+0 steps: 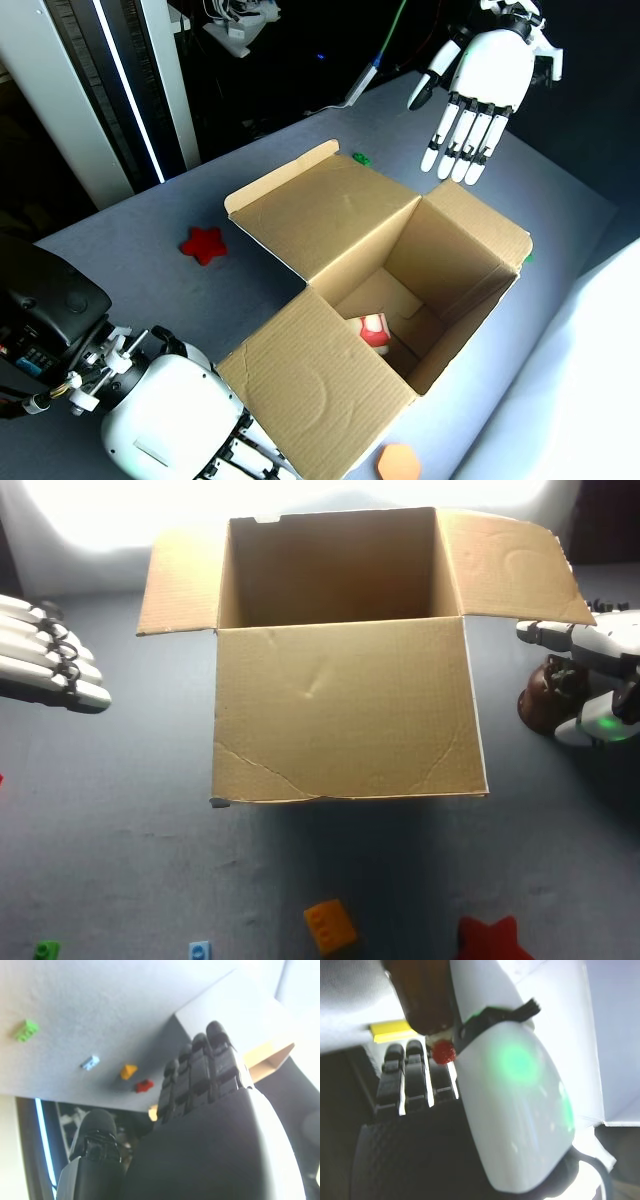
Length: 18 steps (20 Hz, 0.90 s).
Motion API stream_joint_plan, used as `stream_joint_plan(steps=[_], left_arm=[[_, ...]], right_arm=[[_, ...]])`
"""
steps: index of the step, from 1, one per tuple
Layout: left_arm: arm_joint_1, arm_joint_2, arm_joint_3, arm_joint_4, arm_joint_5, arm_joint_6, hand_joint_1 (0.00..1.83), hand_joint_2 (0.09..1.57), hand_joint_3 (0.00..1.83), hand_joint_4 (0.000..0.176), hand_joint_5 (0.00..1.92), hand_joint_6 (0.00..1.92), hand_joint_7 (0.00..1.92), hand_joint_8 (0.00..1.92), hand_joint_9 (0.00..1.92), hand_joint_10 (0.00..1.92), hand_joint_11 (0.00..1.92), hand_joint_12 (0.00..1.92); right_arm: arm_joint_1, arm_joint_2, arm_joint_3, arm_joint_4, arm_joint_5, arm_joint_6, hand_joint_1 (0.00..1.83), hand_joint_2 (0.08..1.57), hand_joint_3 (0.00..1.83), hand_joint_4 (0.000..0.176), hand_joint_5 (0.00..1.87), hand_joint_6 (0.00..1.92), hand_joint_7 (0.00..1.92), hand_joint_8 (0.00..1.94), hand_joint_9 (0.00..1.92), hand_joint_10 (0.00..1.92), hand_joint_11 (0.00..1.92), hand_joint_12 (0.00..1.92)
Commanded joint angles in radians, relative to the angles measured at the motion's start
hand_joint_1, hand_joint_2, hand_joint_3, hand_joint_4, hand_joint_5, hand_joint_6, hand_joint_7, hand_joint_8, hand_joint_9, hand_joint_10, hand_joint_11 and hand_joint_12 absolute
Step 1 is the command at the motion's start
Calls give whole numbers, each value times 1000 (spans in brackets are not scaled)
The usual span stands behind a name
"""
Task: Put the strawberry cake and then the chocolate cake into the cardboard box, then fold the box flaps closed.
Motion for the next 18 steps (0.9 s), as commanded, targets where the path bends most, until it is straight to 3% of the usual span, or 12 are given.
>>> stream_joint_plan(steps=[1,3,6,7,8,9,10,11,13,14,15,18], left_arm=[[18,22,-10,-128,35,21,0,1305,0,25,51,2,97,2,91,3,0,394],[70,41,-27,-240,46,40,0,1307,0,21,63,6,104,5,95,4,0,388],[114,65,-60,-327,51,76,0,1307,0,26,54,2,106,1,106,5,0,411],[125,70,-69,-331,57,94,0,1305,0,26,51,1,111,3,108,5,0,404],[133,71,-68,-333,66,94,0,1305,0,26,51,1,111,3,108,5,0,404],[138,71,-63,-336,68,93,0,1305,0,26,49,1,111,2,111,5,0,378],[141,71,-57,-336,68,93,0,1305,0,26,49,1,111,2,111,5,0,378],[144,71,-51,-338,68,93,0,1309,1,23,47,0,118,3,114,4,0,357],[145,76,-46,-339,77,91,0,1307,0,26,41,1,114,0,110,1,0,340],[139,79,-48,-337,75,91,0,1309,0,25,44,2,118,1,112,2,0,354],[133,81,-48,-331,75,91,0,1311,1,24,53,4,118,1,116,2,0,380],[131,93,-66,-318,79,88,0,1309,0,23,63,5,107,1,116,2,0,411]], right_arm=[[4,11,5,-19,59,-3,1125,1086,2,0,29,4,26,4,38,14,30,19],[5,10,6,-20,59,-3,1133,1092,1,0,46,1,43,8,49,10,7,169],[5,11,7,-20,59,-3,1142,1081,0,0,82,9,101,10,110,28,0,488],[3,11,7,-21,59,-4,1174,1067,0,0,282,76,367,63,281,120,0,851],[3,11,7,-22,59,-4,1174,1067,0,0,282,76,367,63,281,120,0,851],[3,11,7,-26,59,-4,1179,1175,8,0,711,1007,800,1021,569,781,0,1535],[3,11,7,-27,59,-4,1179,1175,8,0,711,1007,800,1021,569,781,0,1535],[3,11,7,-28,59,-4,1326,1217,7,0,828,1121,809,1375,596,1585,168,1888],[3,12,7,-28,60,-4,1316,1249,4,0,780,1222,749,1459,562,1668,194,1920],[4,13,8,-28,60,-4,1189,1242,4,0,772,1253,741,1477,513,1556,200,1921],[4,14,7,-28,60,-4,1286,1252,4,0,743,1289,744,1459,564,1631,208,1921],[13,32,6,-28,59,4,1164,1241,0,0,766,1268,747,1466,499,1499,198,1919]])
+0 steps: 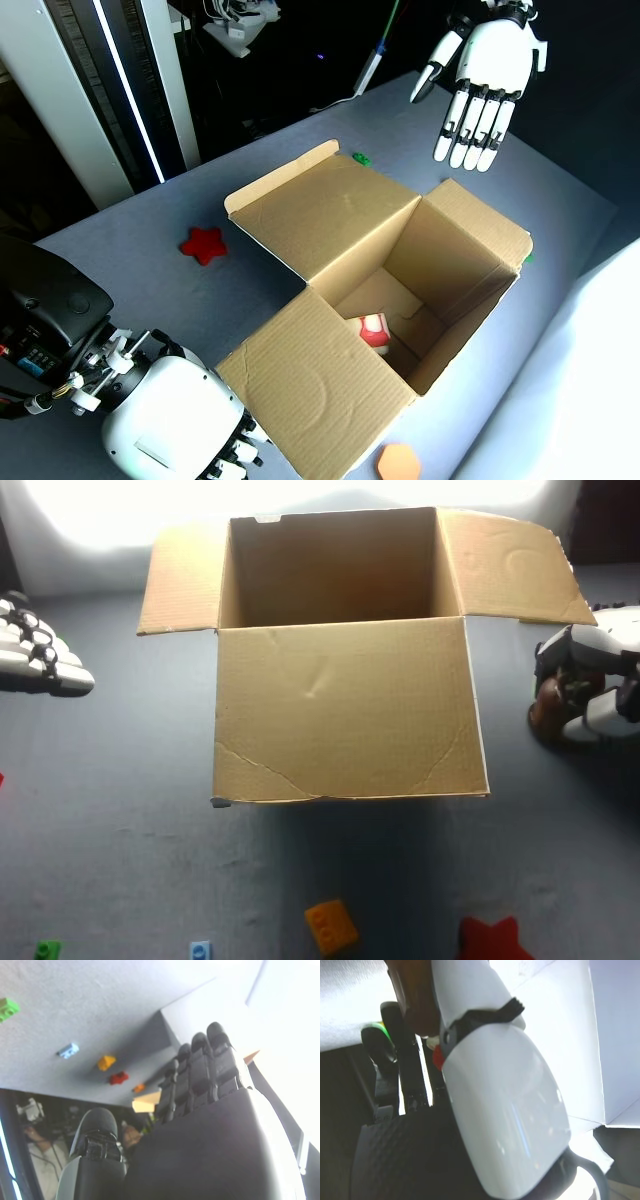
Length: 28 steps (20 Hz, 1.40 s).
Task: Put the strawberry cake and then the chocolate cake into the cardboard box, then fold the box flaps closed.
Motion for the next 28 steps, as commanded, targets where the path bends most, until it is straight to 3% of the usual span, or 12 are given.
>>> stream_joint_plan(steps=[1,12,13,16,22,24,26,28], left_arm=[[-10,13,0,-65,-2,-2,0,1310,0,19,66,5,115,4,121,3,0,419],[-39,-23,41,-62,11,22,0,1314,1,28,63,3,71,6,96,8,0,413],[-37,-27,44,-62,14,26,0,1312,0,26,67,3,84,6,96,6,0,432],[-21,-47,54,-62,46,39,0,1310,0,25,76,5,79,1,96,4,0,472],[45,-78,53,-83,88,60,0,1314,1,25,76,5,65,2,93,4,0,448],[83,-95,53,-123,118,83,0,1314,0,22,74,2,68,2,93,2,0,470],[95,-105,51,-131,130,84,0,1314,0,18,60,3,87,4,96,2,0,443],[96,-115,49,-136,142,84,0,1308,0,28,61,2,73,0,94,1,0,467]], right_arm=[[16,32,3,-18,64,5,1159,1242,0,0,765,1273,742,1474,501,1493,203,1921],[149,204,-48,-20,96,8,1160,1236,1,0,800,1229,723,1487,452,1514,164,1921],[171,213,-53,-63,95,29,1163,1234,0,0,806,1205,728,1490,448,1499,144,1921],[240,257,-124,-383,155,197,1162,1239,1,0,806,1211,710,1517,437,1521,134,1921],[304,285,-233,-762,234,455,1165,1237,0,0,807,1200,720,1518,451,1555,154,1921],[262,277,-238,-1030,359,694,1166,1239,0,0,802,1199,716,1533,444,1557,147,1921],[245,265,-238,-1129,424,764,1153,1252,4,0,734,1300,735,1519,467,1587,163,1921],[244,244,-237,-1142,431,788,1164,1230,0,0,807,1229,747,1453,477,1527,164,1921]])
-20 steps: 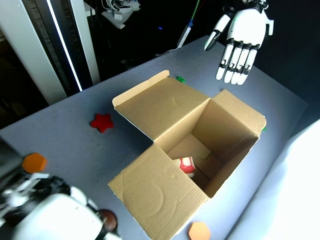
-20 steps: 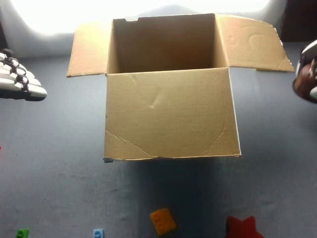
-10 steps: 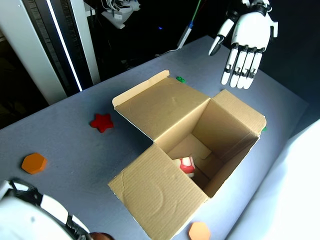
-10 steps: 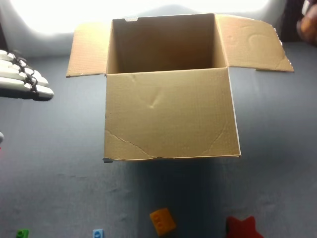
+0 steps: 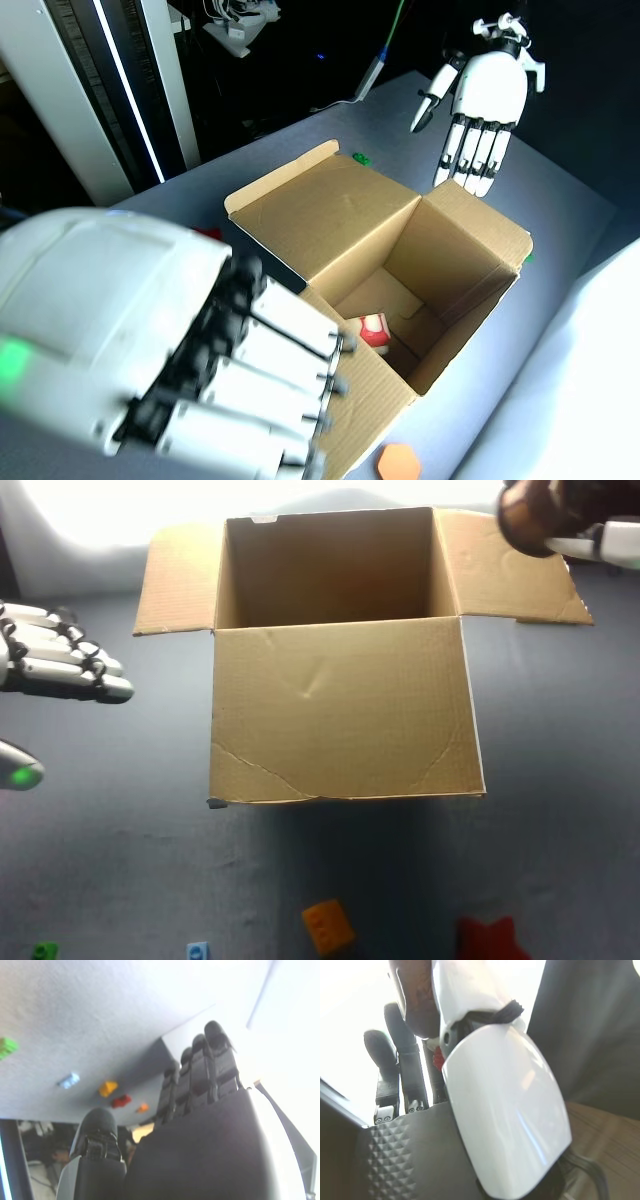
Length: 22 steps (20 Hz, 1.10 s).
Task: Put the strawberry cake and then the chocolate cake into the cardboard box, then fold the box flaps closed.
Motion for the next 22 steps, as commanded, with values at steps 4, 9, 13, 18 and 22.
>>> stream_joint_plan(steps=[4,9,13,18,22], left_arm=[[-6,-9,3,-70,28,13,0,1314,0,20,54,2,95,1,105,3,0,439],[9,-31,-2,-104,42,14,0,1311,0,26,57,1,86,1,106,1,0,468],[10,-38,-34,-87,73,23,0,1311,0,30,58,1,106,3,108,2,0,439],[10,-41,-54,-72,106,34,0,1311,0,19,57,2,134,1,112,1,0,408],[-3,-44,-54,-90,120,34,0,1310,0,18,59,2,140,2,112,2,0,393]], right_arm=[[-4,-21,3,-10,146,16,1158,1242,3,0,770,1248,734,1512,459,1594,154,1921],[-11,-118,52,-48,195,14,1158,1240,1,0,785,1245,729,1496,464,1563,140,1921],[-31,-198,109,-47,226,4,1155,1248,2,0,753,1282,732,1509,468,1573,170,1921],[-81,-266,159,-47,258,-4,1154,1248,1,0,774,1248,711,1525,436,1568,137,1921],[-119,-295,177,-47,285,-8,1130,1273,1,0,633,1424,750,1440,416,1467,127,1921]])
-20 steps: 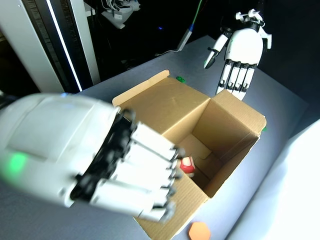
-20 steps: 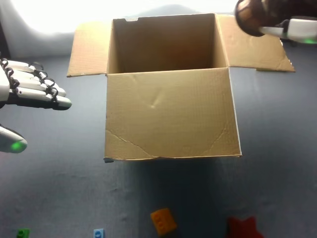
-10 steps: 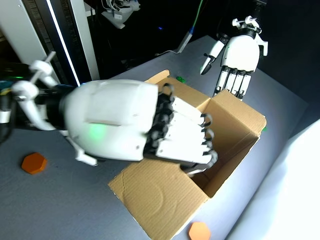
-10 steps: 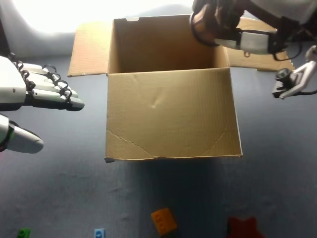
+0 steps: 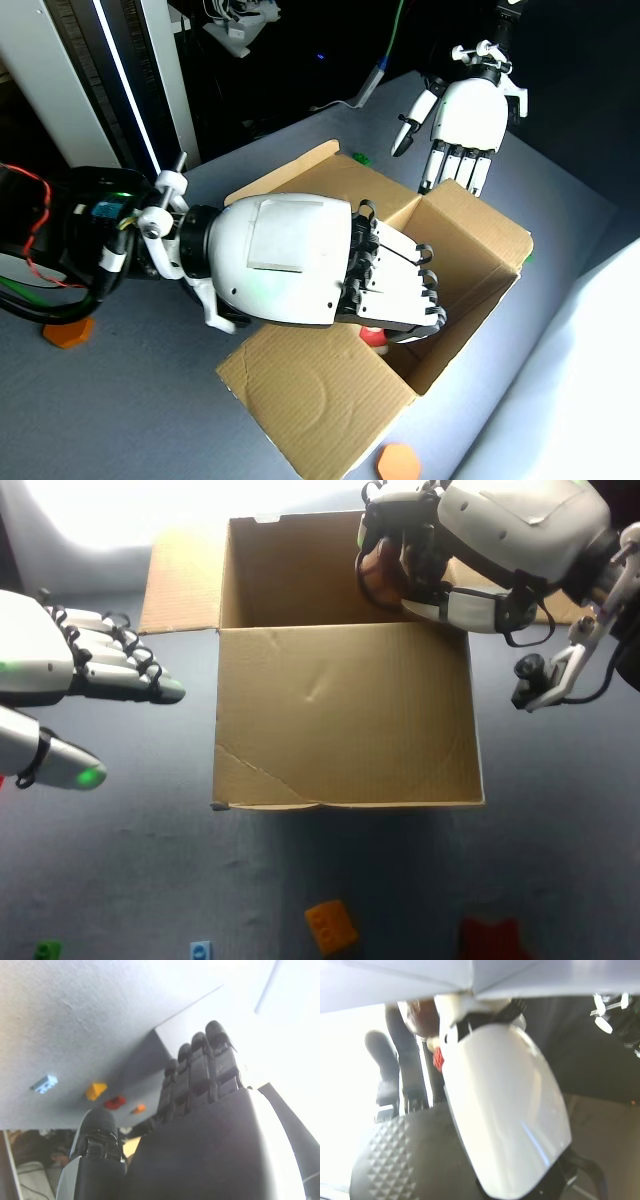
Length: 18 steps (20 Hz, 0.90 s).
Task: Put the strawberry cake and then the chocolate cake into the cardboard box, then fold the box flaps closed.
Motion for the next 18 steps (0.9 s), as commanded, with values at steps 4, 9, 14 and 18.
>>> stream_joint_plan(steps=[4,9,14,18], left_arm=[[-9,2,1,-53,22,4,0,1307,0,21,57,3,140,1,130,7,0,456],[-6,2,-3,-44,44,4,0,1312,1,24,40,1,113,1,105,1,0,445],[-10,2,-10,-39,84,5,0,1310,1,27,51,3,116,2,109,1,0,427],[-27,3,-5,-39,101,5,0,1309,0,27,47,5,124,2,112,3,0,422]], right_arm=[[-12,4,8,-6,115,-12,1057,1127,0,0,418,483,566,451,408,1217,62,1921],[-11,7,9,-6,118,-12,895,1025,0,0,49,47,183,1,64,697,0,1451],[0,25,7,-6,118,-7,866,981,0,9,0,0,6,1,24,219,0,644],[9,63,-12,-6,104,4,847,991,2,12,0,0,0,0,1,70,0,5]])
